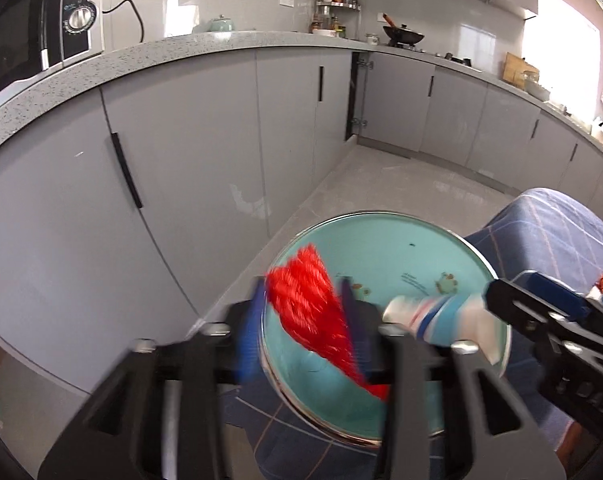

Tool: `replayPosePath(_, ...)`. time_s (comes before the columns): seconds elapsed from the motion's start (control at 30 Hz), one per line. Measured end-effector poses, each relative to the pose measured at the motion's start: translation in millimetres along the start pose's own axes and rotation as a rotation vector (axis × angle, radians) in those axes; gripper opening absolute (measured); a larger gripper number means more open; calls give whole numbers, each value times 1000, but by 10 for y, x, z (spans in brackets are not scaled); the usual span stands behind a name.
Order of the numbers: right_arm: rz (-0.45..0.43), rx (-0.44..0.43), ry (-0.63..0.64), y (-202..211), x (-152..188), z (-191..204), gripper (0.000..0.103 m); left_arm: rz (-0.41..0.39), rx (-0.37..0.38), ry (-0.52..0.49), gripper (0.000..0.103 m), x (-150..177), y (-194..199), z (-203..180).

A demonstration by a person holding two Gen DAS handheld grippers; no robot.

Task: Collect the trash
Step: 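Carry both items over the teal bin and open both tools to drop them, then grasp the black mesh net with the left tool while the right tool grasps the pink bag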

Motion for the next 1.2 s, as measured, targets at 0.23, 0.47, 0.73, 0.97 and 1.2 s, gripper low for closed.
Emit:
replayPosePath(0.23,-73,52,15,326,-138,-116,66,-38,-32,1,60,-64,147,-2)
replayPosePath(0.47,-139,154,15,799,-226,-333,66,-98,6,-23,79,-161,450,-271)
replayPosePath(0.73,-180,252,-26,1274,-260,-751,66,-113,141,-72,83,-182,701,-839)
replayPosePath(0.97,-211,328,-56,1642,-207,-1113,66,-115,248,-132,83,-96,912,-1263)
replayPosePath(1.2,-221,427,-94,2059,-61,-1564,65,-116,388,-200,82,38,1167,-1793)
Point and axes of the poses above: each gripper's, at about its wrist camera, not at the fingertips, and y roughly against the way its jaws point, z to its left, x to its underside, the point moved 5 cm from there along -y, roughly the way its jaws point, and after that the axes turned 9 degrees about -z, right-handed, at the moved point
